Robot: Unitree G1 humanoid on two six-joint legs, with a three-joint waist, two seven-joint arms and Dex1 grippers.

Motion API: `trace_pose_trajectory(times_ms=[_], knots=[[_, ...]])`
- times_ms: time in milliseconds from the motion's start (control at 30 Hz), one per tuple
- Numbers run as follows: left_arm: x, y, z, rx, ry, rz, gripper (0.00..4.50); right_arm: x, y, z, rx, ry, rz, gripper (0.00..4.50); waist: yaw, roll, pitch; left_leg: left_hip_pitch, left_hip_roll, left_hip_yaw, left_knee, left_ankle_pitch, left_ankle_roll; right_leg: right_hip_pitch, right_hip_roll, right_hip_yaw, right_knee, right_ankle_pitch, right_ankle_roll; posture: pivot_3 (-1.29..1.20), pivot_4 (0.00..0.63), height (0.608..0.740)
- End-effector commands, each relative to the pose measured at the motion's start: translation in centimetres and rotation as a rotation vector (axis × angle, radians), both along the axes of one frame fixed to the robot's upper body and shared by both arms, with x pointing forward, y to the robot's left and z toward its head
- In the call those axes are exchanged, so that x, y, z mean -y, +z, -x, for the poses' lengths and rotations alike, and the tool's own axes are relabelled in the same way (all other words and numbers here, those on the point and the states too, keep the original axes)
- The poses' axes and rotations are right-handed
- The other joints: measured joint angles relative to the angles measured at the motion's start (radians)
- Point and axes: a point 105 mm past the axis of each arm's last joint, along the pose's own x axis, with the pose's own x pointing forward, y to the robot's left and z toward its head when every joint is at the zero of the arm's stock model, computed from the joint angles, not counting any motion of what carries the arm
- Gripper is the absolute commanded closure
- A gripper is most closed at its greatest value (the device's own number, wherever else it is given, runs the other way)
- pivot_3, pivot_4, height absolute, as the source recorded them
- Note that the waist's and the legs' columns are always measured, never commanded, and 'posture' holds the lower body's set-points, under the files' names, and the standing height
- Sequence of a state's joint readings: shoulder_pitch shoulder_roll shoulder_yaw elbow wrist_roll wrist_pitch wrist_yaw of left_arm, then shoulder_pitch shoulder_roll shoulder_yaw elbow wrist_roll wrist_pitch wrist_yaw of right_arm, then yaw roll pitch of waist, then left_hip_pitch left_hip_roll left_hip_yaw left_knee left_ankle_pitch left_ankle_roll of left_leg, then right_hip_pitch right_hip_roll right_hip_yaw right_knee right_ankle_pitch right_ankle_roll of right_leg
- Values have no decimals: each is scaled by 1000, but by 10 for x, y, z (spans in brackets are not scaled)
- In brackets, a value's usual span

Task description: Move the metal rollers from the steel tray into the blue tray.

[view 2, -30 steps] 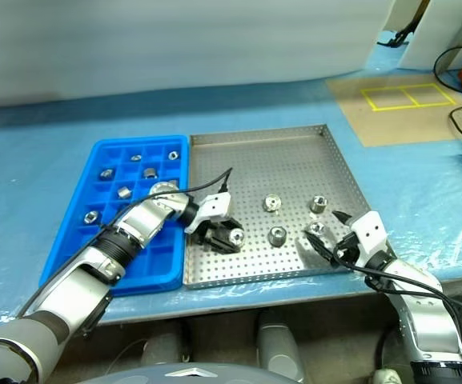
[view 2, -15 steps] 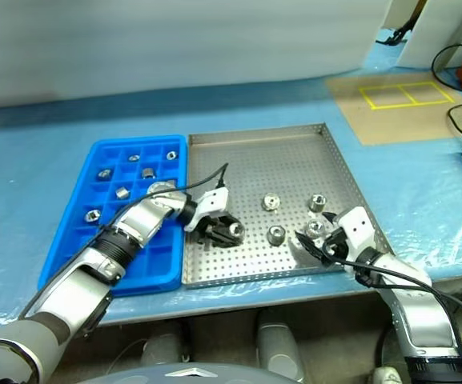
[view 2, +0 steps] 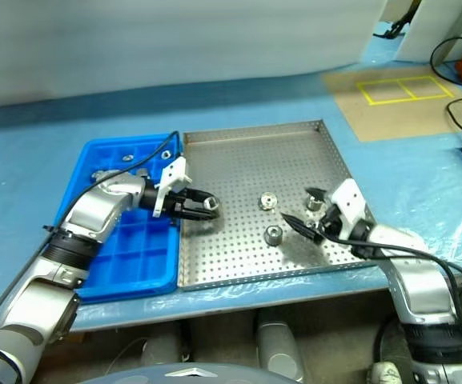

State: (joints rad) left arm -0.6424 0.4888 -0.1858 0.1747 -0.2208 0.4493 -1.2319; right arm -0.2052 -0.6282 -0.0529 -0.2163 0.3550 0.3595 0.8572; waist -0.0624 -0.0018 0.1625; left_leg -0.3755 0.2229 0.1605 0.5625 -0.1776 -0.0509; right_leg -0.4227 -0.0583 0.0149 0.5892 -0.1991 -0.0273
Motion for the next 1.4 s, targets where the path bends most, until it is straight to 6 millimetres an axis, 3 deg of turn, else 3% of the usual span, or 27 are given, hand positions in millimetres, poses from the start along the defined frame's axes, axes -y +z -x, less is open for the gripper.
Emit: trace_pose_trajectory(times_ms=[33,267,500,667,1000,1400], knots=[[-21,22,-8,87,129,49,2737,-31,13,-10,31,153,7,0,10,1,0,1,0,0,0,1,-1,0,0,0,1,0,0,-169,150,740],[-59,14,-5,116,395,73,2737,-104,38,-32,55,351,20,0,56,3,2,-2,1,-1,-2,2,-4,-4,1,-1,3,0,-1,25,150,740],[-96,-1,24,68,605,97,2737,-131,41,-25,58,466,24,0,135,2,2,-9,3,-3,-3,3,-6,-7,-1,-10,2,-1,-3,119,150,740],[-108,-11,45,33,683,94,2737,-146,34,-17,44,543,25,0,150,2,2,-9,3,-6,-3,4,-7,-7,-1,-12,3,-1,-3,177,150,740],[-120,-19,60,9,793,107,2737,-146,25,-23,21,560,36,0,165,1,2,-6,3,-8,-3,7,-11,-10,-1,-12,16,-3,-5,210,150,740],[-116,-32,52,-10,832,121,2737,-138,13,-29,-1,518,50,0,165,1,2,-9,3,-9,-2,8,-12,-13,-1,-12,16,-4,-6,186,150,740]])
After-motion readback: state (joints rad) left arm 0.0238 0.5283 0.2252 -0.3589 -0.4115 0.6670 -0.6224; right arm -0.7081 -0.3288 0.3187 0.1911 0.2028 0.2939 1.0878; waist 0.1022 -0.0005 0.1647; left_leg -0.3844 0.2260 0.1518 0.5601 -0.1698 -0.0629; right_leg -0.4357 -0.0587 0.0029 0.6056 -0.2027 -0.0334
